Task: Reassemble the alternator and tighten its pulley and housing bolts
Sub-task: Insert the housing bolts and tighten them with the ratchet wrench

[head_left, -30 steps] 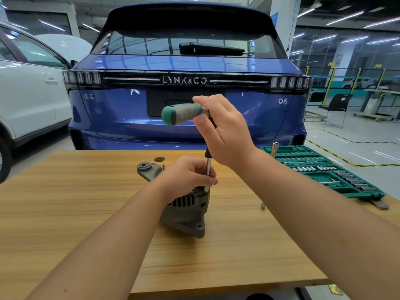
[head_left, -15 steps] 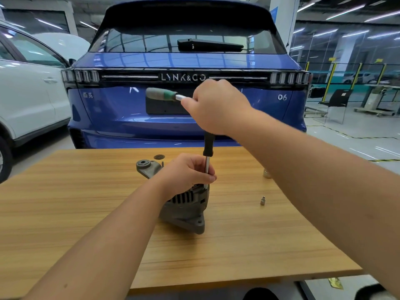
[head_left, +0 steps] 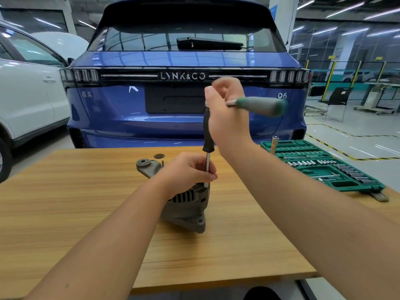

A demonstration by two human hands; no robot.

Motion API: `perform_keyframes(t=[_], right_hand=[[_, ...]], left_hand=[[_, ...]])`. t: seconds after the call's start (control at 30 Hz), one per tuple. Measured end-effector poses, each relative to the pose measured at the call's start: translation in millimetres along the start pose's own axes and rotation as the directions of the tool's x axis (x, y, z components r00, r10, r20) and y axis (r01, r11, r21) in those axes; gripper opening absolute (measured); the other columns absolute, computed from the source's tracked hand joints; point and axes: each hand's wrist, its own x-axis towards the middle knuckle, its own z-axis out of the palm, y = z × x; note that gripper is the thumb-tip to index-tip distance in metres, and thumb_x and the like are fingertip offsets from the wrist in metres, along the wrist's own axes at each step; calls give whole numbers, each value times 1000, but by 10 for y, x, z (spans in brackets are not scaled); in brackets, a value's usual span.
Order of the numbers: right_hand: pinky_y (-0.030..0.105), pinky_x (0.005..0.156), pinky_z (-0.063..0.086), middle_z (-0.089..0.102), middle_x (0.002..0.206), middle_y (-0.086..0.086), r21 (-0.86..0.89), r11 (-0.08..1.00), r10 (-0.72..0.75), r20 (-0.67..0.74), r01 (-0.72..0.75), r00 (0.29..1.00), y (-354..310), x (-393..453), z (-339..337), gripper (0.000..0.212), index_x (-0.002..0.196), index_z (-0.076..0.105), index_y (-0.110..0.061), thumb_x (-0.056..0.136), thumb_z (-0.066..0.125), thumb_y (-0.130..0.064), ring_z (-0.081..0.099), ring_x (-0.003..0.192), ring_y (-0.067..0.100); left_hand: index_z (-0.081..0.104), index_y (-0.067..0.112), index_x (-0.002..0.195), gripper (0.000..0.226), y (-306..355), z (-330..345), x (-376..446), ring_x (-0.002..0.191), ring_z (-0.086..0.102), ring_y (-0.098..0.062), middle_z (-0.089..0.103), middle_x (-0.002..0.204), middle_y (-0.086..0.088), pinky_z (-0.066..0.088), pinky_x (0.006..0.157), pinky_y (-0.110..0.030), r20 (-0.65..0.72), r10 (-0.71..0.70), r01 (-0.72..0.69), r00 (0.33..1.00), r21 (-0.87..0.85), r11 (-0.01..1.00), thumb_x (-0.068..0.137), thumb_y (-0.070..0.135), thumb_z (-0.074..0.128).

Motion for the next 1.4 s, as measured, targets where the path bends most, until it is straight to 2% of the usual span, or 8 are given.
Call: perform_keyframes(t=[0.13,0.77,0.9,0.97,1.07,1.17,1.27,1.4], right_hand=[[41,75,49,66,102,12,-439,714,-426,345,545,836,96,-27,-77,22,114,69,-2,97,55,-3,59,89,27],[32,77,33,57,83,0,-605,535,-332,492,590,805,-143,-20,-136,30,103,73,-16,103,51,-36,52,79,22],[30,54,30,47,64,-1,-831,428,104,435,355,894,-475,161,8,36,72,51,-16,101,48,-38,46,58,22],[33,51,43,58,73,7,-778,617,311,382,121,870,-591,218,43,22,86,57,-5,101,51,-20,59,62,28],[36,76,54,70,68,5,-224,771,634,357,-596,686,-603,222,6,13,106,60,-7,100,52,-16,72,61,22],[47,88,43,73,77,-4,251,616,659,355,-746,663,-326,143,-17,26,123,59,-13,100,54,-25,71,72,17],[35,77,50,72,78,-3,447,658,579,214,-606,787,-153,35,-7,5,100,62,-18,98,60,-23,65,81,16],[33,76,50,70,95,7,-197,949,-225,132,248,965,8,-97,-67,10,100,64,-17,99,56,-11,62,86,22]], left_hand=[[74,40,83,23,-8,-20,-6,85,73,-4,78,90,12,53,82,-29,0,0,0,1000,0,1000,90,18,77],[75,42,81,25,16,-4,-17,83,72,0,78,89,13,52,83,-30,3,-31,31,1000,-14,999,90,18,78],[75,42,80,27,22,-12,-17,85,72,0,78,91,14,52,84,-29,20,-46,46,999,-16,999,89,17,78],[75,43,79,28,20,-12,-17,86,72,2,78,91,15,51,83,-28,14,-50,50,999,-14,999,89,16,78],[74,44,81,28,6,-8,-21,86,71,4,78,91,17,50,82,-29,-1,-51,51,999,-14,999,89,17,78],[73,46,80,28,11,9,-14,84,69,7,77,89,20,50,80,-28,-16,-56,57,998,12,998,89,20,78],[73,37,80,21,17,21,5,82,68,9,75,87,22,49,77,-27,-18,-61,61,998,36,997,91,19,76],[73,35,80,20,13,5,-9,81,70,5,76,87,19,51,78,-27,-14,-39,39,999,29,999,91,19,76]])
